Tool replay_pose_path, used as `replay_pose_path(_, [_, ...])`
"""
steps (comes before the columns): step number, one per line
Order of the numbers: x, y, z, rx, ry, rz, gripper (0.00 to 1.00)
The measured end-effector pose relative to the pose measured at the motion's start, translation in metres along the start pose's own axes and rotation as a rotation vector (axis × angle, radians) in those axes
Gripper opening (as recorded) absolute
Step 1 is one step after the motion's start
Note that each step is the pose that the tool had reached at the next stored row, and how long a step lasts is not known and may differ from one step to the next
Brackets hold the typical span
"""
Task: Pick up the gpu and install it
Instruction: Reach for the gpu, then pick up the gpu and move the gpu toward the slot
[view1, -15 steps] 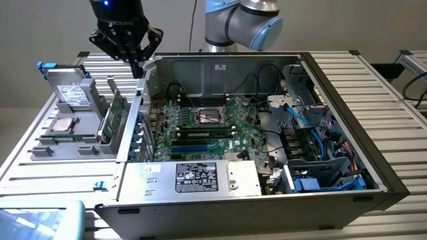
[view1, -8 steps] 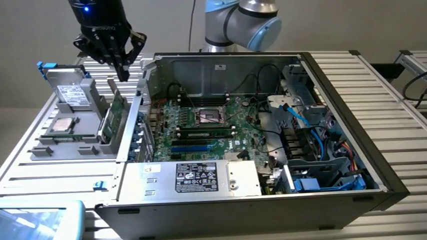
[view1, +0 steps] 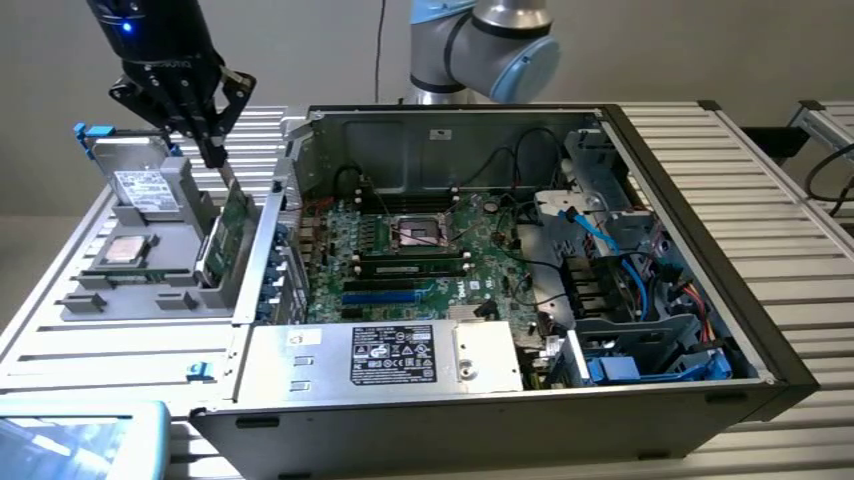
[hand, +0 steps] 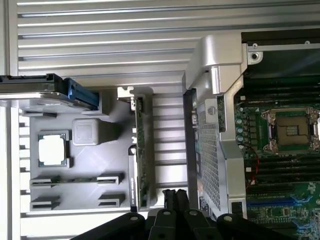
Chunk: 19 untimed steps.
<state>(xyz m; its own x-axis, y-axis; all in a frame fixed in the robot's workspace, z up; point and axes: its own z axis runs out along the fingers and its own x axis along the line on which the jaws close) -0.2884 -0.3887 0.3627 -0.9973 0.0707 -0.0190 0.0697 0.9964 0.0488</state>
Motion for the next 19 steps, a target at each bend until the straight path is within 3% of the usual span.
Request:
replay_pose_path(10, [0.042, -0.0006, 0.0045, 0.0, 0.0, 0.0, 0.12])
replay_pose_path(19, [0.043, -0.0005, 0.0047, 0.0, 0.0, 0.0, 0.12])
